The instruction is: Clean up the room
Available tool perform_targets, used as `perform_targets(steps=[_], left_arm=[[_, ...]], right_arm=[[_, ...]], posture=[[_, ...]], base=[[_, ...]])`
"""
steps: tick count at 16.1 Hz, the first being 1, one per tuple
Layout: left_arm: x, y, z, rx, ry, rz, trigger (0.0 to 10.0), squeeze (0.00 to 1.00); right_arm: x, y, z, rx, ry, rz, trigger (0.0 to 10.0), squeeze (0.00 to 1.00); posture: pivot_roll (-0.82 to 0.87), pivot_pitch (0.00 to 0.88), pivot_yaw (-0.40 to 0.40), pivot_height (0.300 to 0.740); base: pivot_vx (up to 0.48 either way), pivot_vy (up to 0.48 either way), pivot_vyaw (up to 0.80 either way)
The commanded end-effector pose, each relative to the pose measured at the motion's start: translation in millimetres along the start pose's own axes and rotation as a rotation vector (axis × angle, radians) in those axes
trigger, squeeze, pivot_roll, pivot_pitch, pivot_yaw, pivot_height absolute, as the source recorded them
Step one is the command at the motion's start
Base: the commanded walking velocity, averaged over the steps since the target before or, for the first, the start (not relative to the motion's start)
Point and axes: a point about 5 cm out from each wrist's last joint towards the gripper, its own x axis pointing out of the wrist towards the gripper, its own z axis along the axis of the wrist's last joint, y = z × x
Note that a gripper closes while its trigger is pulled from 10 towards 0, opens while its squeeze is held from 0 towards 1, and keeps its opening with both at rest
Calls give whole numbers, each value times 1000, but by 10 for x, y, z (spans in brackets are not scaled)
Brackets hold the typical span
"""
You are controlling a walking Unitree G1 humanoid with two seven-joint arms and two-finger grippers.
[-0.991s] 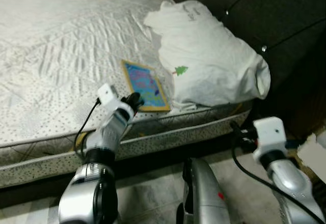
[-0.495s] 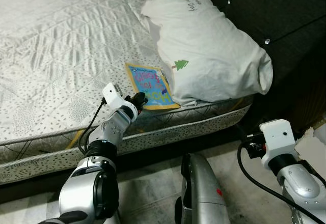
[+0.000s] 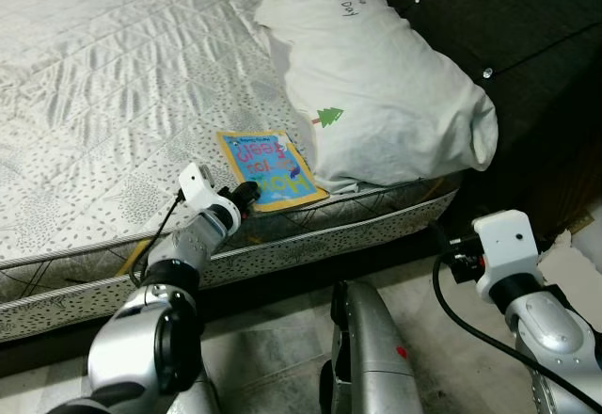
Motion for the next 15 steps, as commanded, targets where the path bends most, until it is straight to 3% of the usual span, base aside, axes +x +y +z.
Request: perform_targets(steps=[1,7,8,9,10,11,13,15], left_arm=[[-40,182,-190,63,110,95,10000,0],[-75,245,-9,119,129,78,10000,0],[-84,255,-5,135,144,66,10000,90],[-86,258,-1,140,146,65,10000,90],[-95,272,18,150,148,63,10000,827],[-121,327,86,182,138,87,10000,1000],[-198,491,323,270,32,249,10000,1000],[-274,587,513,310,-36,337,10000,1000]], right_arm=[[-3,5,-40,-1,22,-4,10000,0],[35,12,-8,-3,8,-5,10000,0],[51,19,-2,-3,4,-4,10000,0],[53,22,-1,-2,3,-3,10000,0],[59,28,0,-2,2,-1,10000,0],[71,37,2,-2,0,1,10000,0],[96,40,11,-2,-6,0,10000,0],[126,48,11,-1,-9,-1,10000,0]], posture=[[-231,148,-91,506],[-233,144,-93,506],[-233,144,-93,506],[-230,142,-93,506],[-227,140,-94,506],[-225,135,-93,506],[-222,128,-91,506],[-218,119,-89,506]], base=[[0,0,0],[0,0,0],[0,0,0],[0,0,0],[0,0,0],[0,0,0],[0,0,0],[0,0,0]])
